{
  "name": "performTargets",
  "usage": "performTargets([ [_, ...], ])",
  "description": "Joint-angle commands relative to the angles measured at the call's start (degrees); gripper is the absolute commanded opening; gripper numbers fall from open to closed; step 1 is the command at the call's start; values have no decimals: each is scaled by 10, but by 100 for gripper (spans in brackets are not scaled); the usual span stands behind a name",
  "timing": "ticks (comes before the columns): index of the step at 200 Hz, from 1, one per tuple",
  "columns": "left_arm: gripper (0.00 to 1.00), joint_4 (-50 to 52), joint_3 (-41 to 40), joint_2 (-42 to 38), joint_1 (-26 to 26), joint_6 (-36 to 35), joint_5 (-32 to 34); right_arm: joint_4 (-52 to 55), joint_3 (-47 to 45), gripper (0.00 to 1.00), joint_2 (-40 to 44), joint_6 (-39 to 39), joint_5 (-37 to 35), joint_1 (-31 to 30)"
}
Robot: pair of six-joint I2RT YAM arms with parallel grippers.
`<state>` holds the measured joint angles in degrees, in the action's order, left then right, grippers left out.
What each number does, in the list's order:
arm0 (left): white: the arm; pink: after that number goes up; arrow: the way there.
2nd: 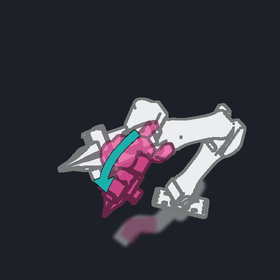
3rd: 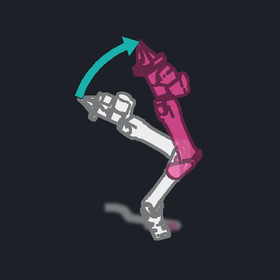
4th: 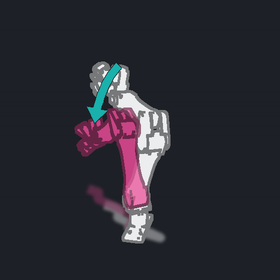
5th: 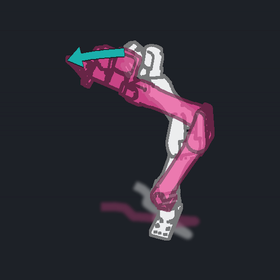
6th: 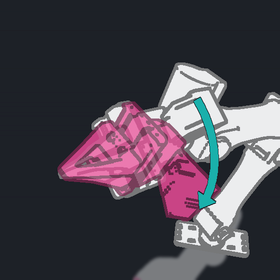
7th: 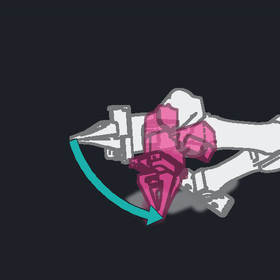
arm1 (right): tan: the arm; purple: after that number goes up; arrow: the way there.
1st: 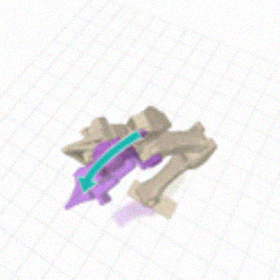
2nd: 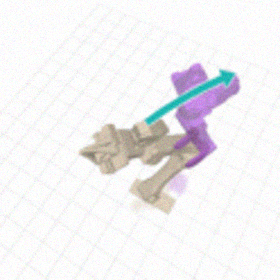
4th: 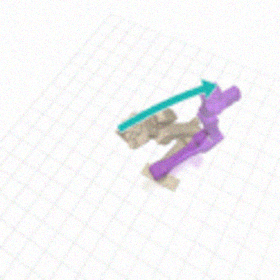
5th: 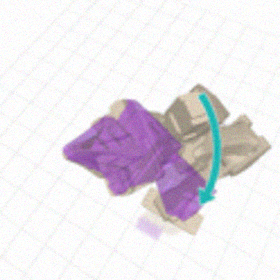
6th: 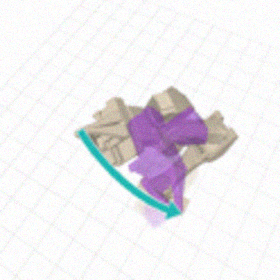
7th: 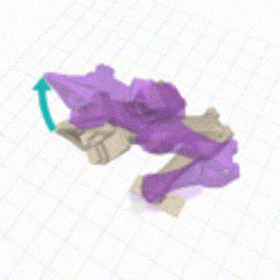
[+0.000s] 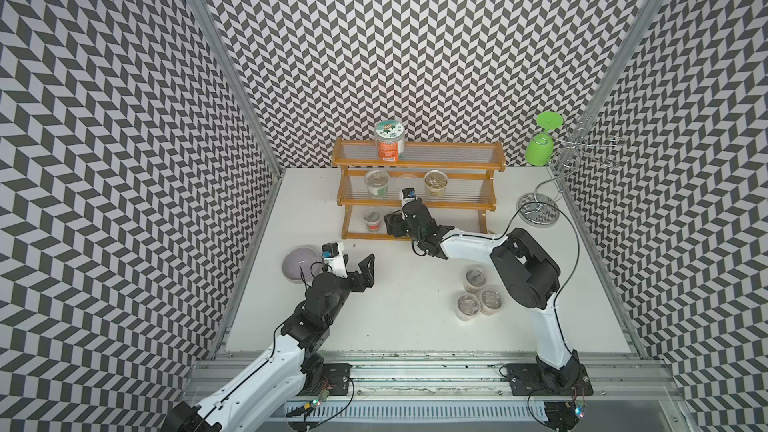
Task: Place the seed container on the shelf
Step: Place the seed jar on the shelf.
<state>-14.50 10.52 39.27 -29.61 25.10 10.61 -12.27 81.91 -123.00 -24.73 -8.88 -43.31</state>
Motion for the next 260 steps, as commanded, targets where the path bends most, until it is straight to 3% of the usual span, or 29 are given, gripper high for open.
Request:
performTargets([
  [1, 90, 15, 23, -7, 2, -11, -5, -13, 13, 77, -11, -5, -5, 1],
  [53, 94, 6, 24, -2, 4, -20, -40, 32, 0, 87, 41, 12, 12, 1],
  [141, 97, -48, 19, 11, 6, -23, -171, 12, -246, 93, 274, 77, 56, 1],
  [195, 99, -60, 27, 24, 6, 0, -165, 159, -365, 99, 462, 75, 16, 2],
  [219, 100, -27, 35, 20, 8, 99, -86, 211, -408, 100, 546, 42, 16, 2],
  [260, 99, -108, 22, 33, 11, 77, -218, 277, -466, 100, 663, -14, -16, 8],
])
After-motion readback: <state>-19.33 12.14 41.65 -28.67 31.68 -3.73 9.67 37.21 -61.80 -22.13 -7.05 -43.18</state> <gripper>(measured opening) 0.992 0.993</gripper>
